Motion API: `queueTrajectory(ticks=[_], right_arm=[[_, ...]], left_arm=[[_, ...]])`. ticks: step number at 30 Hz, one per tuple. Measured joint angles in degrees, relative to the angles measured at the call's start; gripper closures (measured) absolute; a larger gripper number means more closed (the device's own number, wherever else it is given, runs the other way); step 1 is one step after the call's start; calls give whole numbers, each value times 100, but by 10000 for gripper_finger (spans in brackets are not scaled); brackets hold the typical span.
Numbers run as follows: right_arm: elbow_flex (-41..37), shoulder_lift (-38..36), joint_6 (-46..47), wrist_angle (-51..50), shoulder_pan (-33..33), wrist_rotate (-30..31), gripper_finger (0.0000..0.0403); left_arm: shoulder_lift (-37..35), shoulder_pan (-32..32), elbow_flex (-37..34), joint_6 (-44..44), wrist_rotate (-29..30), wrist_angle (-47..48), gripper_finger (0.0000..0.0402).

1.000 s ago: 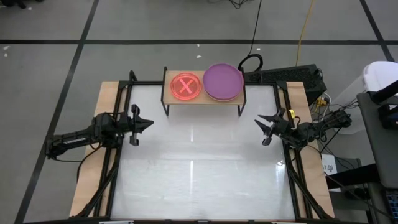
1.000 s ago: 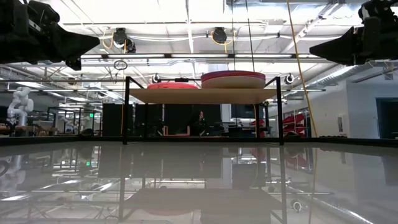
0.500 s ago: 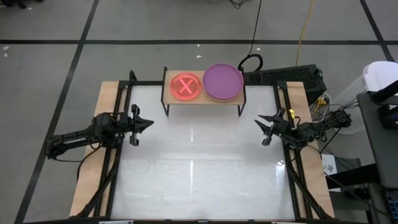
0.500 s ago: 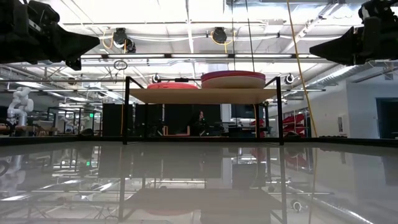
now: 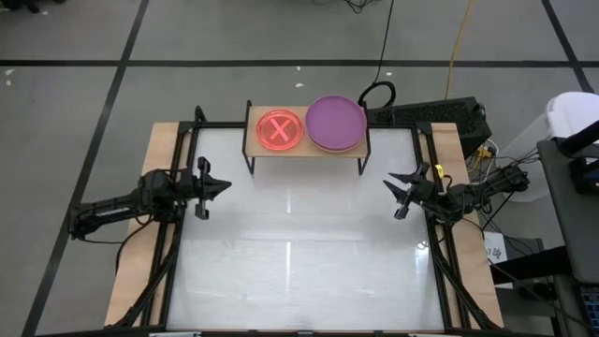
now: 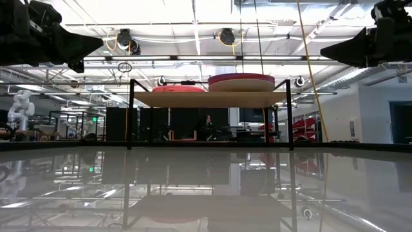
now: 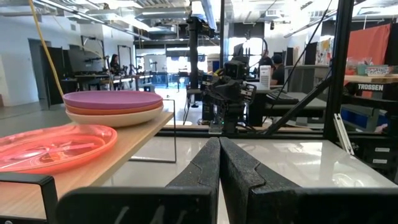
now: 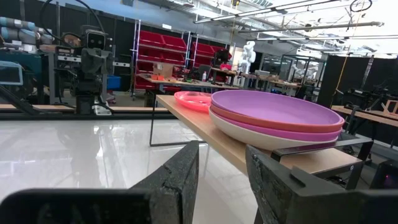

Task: Place and stack plates onto a shelf
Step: Return to Home Position

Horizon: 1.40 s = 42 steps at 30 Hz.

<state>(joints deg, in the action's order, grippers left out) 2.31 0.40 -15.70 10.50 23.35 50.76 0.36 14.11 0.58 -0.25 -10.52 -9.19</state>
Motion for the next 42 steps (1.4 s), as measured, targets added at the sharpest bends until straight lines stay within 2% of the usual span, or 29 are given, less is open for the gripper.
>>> queueTrajectory(ticks=[42], right_arm=[[0, 0, 1, 0, 0, 0, 289]], left_arm=[[-2, 0, 2, 0, 0, 0, 392]])
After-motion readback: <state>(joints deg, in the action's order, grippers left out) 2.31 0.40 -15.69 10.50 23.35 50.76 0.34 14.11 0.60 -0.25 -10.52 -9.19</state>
